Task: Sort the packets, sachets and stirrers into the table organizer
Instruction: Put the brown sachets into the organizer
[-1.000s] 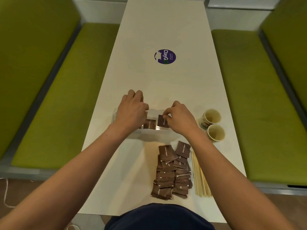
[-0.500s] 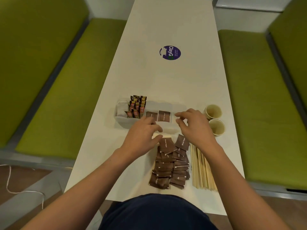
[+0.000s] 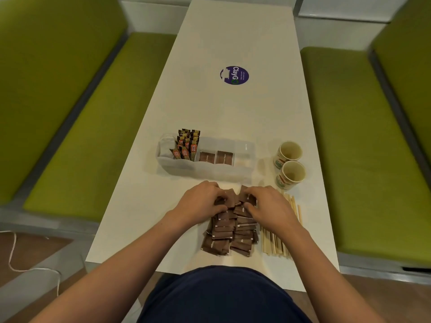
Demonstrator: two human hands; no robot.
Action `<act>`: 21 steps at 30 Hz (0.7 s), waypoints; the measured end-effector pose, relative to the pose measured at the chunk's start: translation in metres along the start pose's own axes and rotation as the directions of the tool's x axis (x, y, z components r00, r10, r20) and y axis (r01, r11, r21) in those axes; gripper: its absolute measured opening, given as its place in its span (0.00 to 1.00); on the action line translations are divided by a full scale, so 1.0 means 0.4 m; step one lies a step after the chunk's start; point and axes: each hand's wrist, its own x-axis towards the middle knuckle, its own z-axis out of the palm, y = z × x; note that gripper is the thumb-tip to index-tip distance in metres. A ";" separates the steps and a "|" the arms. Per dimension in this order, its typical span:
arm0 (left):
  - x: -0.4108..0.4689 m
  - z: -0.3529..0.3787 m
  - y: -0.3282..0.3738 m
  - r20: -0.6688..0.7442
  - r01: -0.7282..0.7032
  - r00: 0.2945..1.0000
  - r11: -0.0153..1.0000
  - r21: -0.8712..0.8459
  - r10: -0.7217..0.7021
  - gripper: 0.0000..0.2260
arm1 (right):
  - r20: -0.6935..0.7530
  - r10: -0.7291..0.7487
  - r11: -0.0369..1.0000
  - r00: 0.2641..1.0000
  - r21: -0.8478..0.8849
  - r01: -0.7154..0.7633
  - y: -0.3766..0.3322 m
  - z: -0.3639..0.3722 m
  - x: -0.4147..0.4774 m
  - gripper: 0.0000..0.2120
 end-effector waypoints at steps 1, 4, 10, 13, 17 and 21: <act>-0.001 -0.003 0.000 -0.002 0.003 1.000 1.000 -0.009 -0.003 0.12 | -0.003 -0.006 1.000 1.000 -0.015 0.006 0.001 0.002 -0.001 0.09; -0.002 -0.012 -0.002 -0.040 0.032 0.999 0.997 -0.064 -0.035 0.09 | -0.019 -0.013 1.000 1.000 -0.012 0.013 0.008 0.008 -0.004 0.11; 0.000 -0.051 -0.012 -0.270 -0.041 0.962 0.999 -0.017 0.035 0.10 | -0.319 -0.056 0.994 0.946 0.072 0.083 0.006 -0.002 -0.017 0.06; 0.022 -0.130 -0.032 -0.449 -0.068 0.889 0.996 0.064 0.089 0.09 | -0.447 -0.057 0.988 0.893 0.102 0.114 -0.001 -0.023 -0.017 0.05; 0.078 -0.231 -0.086 -0.572 0.005 0.814 0.984 0.177 0.099 0.08 | -0.517 -0.043 0.978 0.855 0.154 0.142 -0.014 -0.051 -0.005 0.05; 0.144 -0.245 -0.128 -0.466 0.052 0.879 0.951 0.306 0.102 0.10 | -0.539 -0.007 0.964 0.842 0.221 0.150 -0.024 -0.076 0.017 0.05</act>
